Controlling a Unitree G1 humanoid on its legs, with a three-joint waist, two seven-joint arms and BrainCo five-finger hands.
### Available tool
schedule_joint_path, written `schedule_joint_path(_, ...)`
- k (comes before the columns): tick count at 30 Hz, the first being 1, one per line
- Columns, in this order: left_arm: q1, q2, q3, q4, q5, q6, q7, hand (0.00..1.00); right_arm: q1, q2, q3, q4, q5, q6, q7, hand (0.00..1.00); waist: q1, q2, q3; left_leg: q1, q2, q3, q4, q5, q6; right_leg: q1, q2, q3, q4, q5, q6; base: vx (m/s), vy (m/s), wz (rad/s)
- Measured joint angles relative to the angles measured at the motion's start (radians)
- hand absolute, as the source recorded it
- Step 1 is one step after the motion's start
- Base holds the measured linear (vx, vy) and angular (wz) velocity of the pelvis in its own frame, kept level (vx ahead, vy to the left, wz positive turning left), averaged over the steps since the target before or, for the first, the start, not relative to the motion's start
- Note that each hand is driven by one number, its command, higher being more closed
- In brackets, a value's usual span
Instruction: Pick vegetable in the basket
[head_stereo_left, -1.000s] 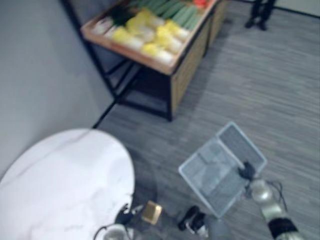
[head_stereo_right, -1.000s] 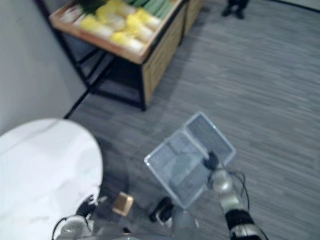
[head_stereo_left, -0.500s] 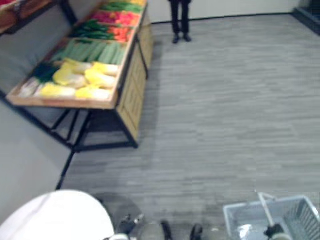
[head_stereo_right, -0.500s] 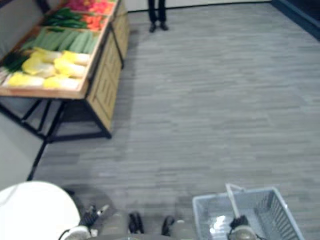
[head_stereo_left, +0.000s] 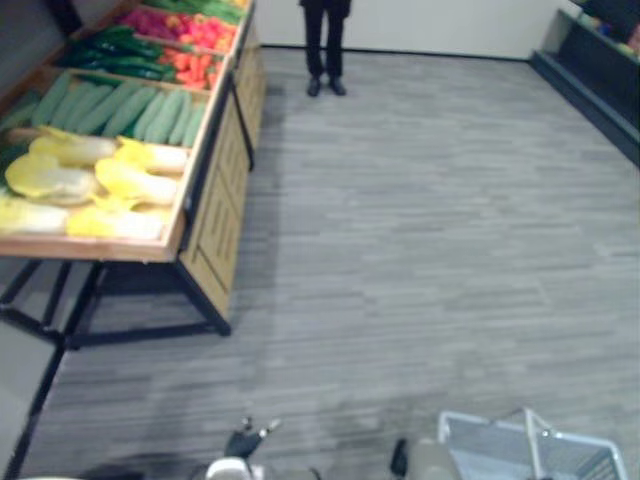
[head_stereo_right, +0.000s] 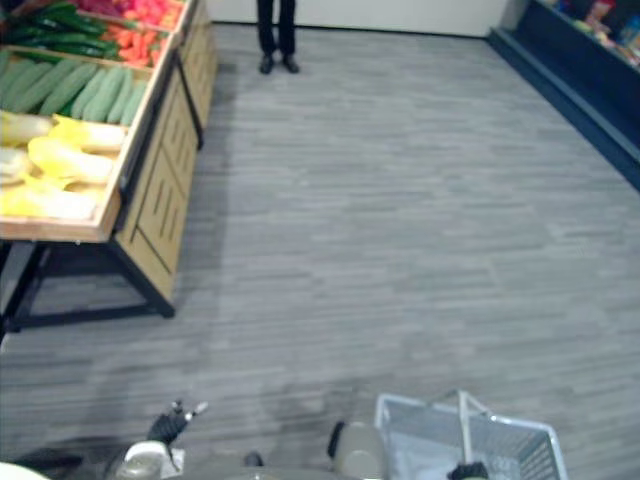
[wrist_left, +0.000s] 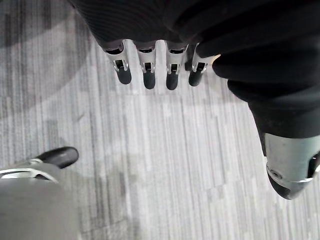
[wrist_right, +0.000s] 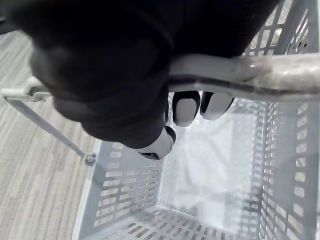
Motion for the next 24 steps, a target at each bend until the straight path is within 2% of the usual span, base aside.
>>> schedule_joint_path(1,-0.008,-0.001,0.000,0.000,0.000,0.000,0.000,0.00,0.000,0.002,0.000,-0.001,0.001,-0.003,0.000,1.00,-0.001,0.002,0.001,0.009,0.013,-0.007,-0.008,0.000,0.000,-0.007,0.007,-0.003,-0.064,0.000,-0.001,0.45,-0.252,0.55)
schedule_joint_path(2,-0.023,-0.001,0.000,0.001,0.000,0.000,0.000,0.00,0.000,0.006,0.000,-0.006,0.005,-0.010,0.000,1.00,-0.002,0.011,0.006,0.021,0.041,-0.029,-0.021,-0.007,-0.022,-0.024,0.027,0.004,-0.234,0.015,0.005,0.38,-0.270,0.51)
schedule_joint_path(3,-0.037,0.000,0.001,0.002,0.001,0.000,0.000,0.00,-0.002,0.013,-0.003,-0.009,0.010,-0.015,0.000,1.00,-0.002,0.013,0.008,0.028,0.061,-0.043,-0.036,-0.016,-0.052,-0.040,0.040,0.030,-0.435,0.074,0.008,0.38,-0.294,0.50)
schedule_joint_path(4,-0.043,0.000,0.001,0.002,0.001,0.000,0.000,0.00,-0.003,0.017,-0.005,-0.009,0.018,-0.016,0.000,1.00,-0.002,0.010,0.010,0.036,0.066,-0.050,-0.044,-0.024,-0.067,-0.043,0.041,0.047,-0.536,0.120,0.011,0.41,-0.341,0.44)
schedule_joint_path(5,-0.050,-0.001,0.007,0.007,0.009,-0.001,0.000,0.00,-0.004,0.028,-0.011,-0.009,0.034,-0.016,0.000,1.00,-0.001,-0.003,0.017,0.057,0.070,-0.054,-0.048,-0.045,-0.101,-0.048,0.030,0.092,-0.692,0.200,0.015,0.45,-0.407,0.37)
schedule_joint_path(6,-0.056,0.001,0.024,0.032,0.013,-0.001,-0.001,0.00,-0.006,0.038,-0.020,-0.009,0.039,-0.015,0.002,1.00,-0.003,-0.014,0.028,0.094,0.082,-0.060,-0.059,-0.070,-0.140,-0.045,0.021,0.117,-0.724,0.289,0.024,0.46,-0.433,0.33)
schedule_joint_path(7,-0.062,-0.009,0.033,0.052,0.013,0.000,0.000,0.00,-0.010,0.037,-0.025,-0.008,0.044,-0.014,0.003,1.00,-0.005,0.003,0.037,0.112,0.103,-0.061,-0.061,-0.080,-0.152,-0.046,0.036,0.116,-0.686,0.326,0.023,0.46,-0.433,0.24)
schedule_joint_path(8,-0.066,-0.023,0.035,0.077,0.013,0.000,-0.004,0.00,-0.019,0.039,-0.043,-0.009,0.044,-0.015,0.002,1.00,-0.007,0.028,0.044,0.124,0.122,-0.055,-0.053,-0.079,-0.147,-0.069,0.053,0.112,-0.604,0.307,0.009,0.46,-0.415,0.07)
schedule_joint_path(9,-0.063,-0.030,0.037,0.082,0.019,-0.001,-0.008,0.00,-0.033,0.043,-0.045,-0.008,0.044,-0.015,0.003,1.00,-0.006,0.042,0.047,0.122,0.142,-0.049,-0.019,-0.055,-0.141,-0.108,0.063,0.120,-0.492,0.248,-0.018,0.45,-0.408,0.04)
schedule_joint_path(11,-0.054,-0.036,0.041,0.091,0.020,-0.001,-0.010,0.00,-0.032,0.048,-0.044,-0.008,0.044,-0.014,0.005,1.00,-0.006,0.056,0.044,0.095,0.184,-0.086,0.096,-0.025,-0.171,-0.103,0.079,0.102,-0.403,0.173,-0.042,0.42,-0.424,0.10)
schedule_joint_path(12,-0.045,-0.046,0.052,0.090,0.020,-0.002,-0.012,0.00,-0.029,0.046,-0.041,-0.003,0.044,-0.012,0.006,1.00,-0.006,0.071,0.037,0.041,0.215,-0.133,0.229,-0.002,-0.178,-0.075,0.096,0.076,-0.397,0.135,-0.055,0.46,-0.452,0.26)
schedule_joint_path(13,-0.035,-0.053,0.066,0.087,0.019,-0.003,-0.012,0.00,-0.031,0.044,-0.036,0.010,0.044,-0.012,0.014,1.00,-0.006,0.078,0.039,-0.038,0.243,-0.179,0.394,0.062,-0.197,-0.027,0.114,0.057,-0.418,0.116,-0.065,0.37,-0.330,0.27)
schedule_joint_path(14,-0.029,-0.055,0.071,0.086,0.018,-0.002,-0.012,0.00,-0.031,0.042,-0.026,0.016,0.044,-0.010,0.021,1.00,-0.004,0.080,0.042,-0.077,0.255,-0.200,0.478,0.108,-0.201,0.003,0.125,0.048,-0.438,0.111,-0.071,0.36,-0.253,0.27)
schedule_joint_path(15,-0.008,-0.061,0.074,0.082,0.010,0.000,-0.012,0.00,-0.031,0.031,0.012,0.027,0.044,-0.005,0.025,1.00,0.000,0.080,0.052,-0.150,0.278,-0.217,0.655,0.135,-0.209,0.077,0.149,0.034,-0.496,0.107,-0.076,0.38,-0.190,0.22)
schedule_joint_path(16,0.012,-0.063,0.079,0.078,0.008,0.000,-0.011,0.00,-0.033,0.025,0.040,0.029,0.044,0.003,0.024,1.00,0.005,0.090,0.056,-0.215,0.275,-0.207,0.802,0.098,-0.200,0.156,0.165,0.029,-0.558,0.108,-0.077,0.38,-0.161,0.21)
schedule_joint_path(18,0.027,-0.069,0.080,0.078,0.007,0.005,-0.004,0.00,-0.031,0.019,0.049,0.031,0.043,0.011,0.025,1.00,0.016,0.076,0.067,-0.299,0.240,-0.158,0.896,0.024,-0.189,0.252,0.169,0.024,-0.627,0.108,-0.077,0.37,-0.090,0.18)
schedule_joint_path(20,0.035,-0.078,0.080,0.077,0.007,0.007,-0.001,0.00,-0.039,0.010,0.048,0.030,0.043,0.011,0.024,1.00,0.038,0.082,0.069,-0.373,0.194,-0.084,0.834,-0.027,-0.184,0.307,0.159,0.016,-0.673,0.111,-0.074,0.40,0.036,0.04)
schedule_joint_path(21,0.036,-0.083,0.080,0.077,0.007,0.007,0.000,0.00,-0.052,0.003,0.047,0.028,0.043,0.010,0.024,1.00,0.054,0.081,0.070,-0.398,0.162,0.001,0.689,-0.031,-0.170,0.329,0.136,0.003,-0.684,0.113,-0.061,0.32,0.106,0.02)
schedule_joint_path(22,0.035,-0.083,0.082,0.077,0.007,0.007,0.000,0.00,-0.055,0.001,0.047,0.023,0.043,0.009,0.023,1.00,0.057,0.081,0.069,-0.403,0.146,0.059,0.591,-0.015,-0.152,0.341,0.127,-0.010,-0.689,0.110,-0.047,0.35,0.139,0.48)
schedule_joint_path(23,0.034,-0.090,0.080,0.070,0.007,0.006,0.000,0.00,-0.054,-0.015,0.041,0.015,0.043,0.007,0.023,1.00,0.053,0.100,0.059,-0.404,0.116,0.221,0.342,0.103,-0.107,0.373,0.112,-0.056,-0.689,0.087,-0.007,0.29,0.121,0.69)
schedule_joint_path(24,0.034,-0.094,0.079,0.069,0.007,0.006,0.000,0.00,-0.051,-0.019,0.038,0.016,0.043,0.008,0.022,1.00,0.054,0.105,0.058,-0.402,0.112,0.294,0.285,0.131,-0.044,0.384,0.111,-0.072,-0.687,0.074,0.008,0.36,0.176,1.13)
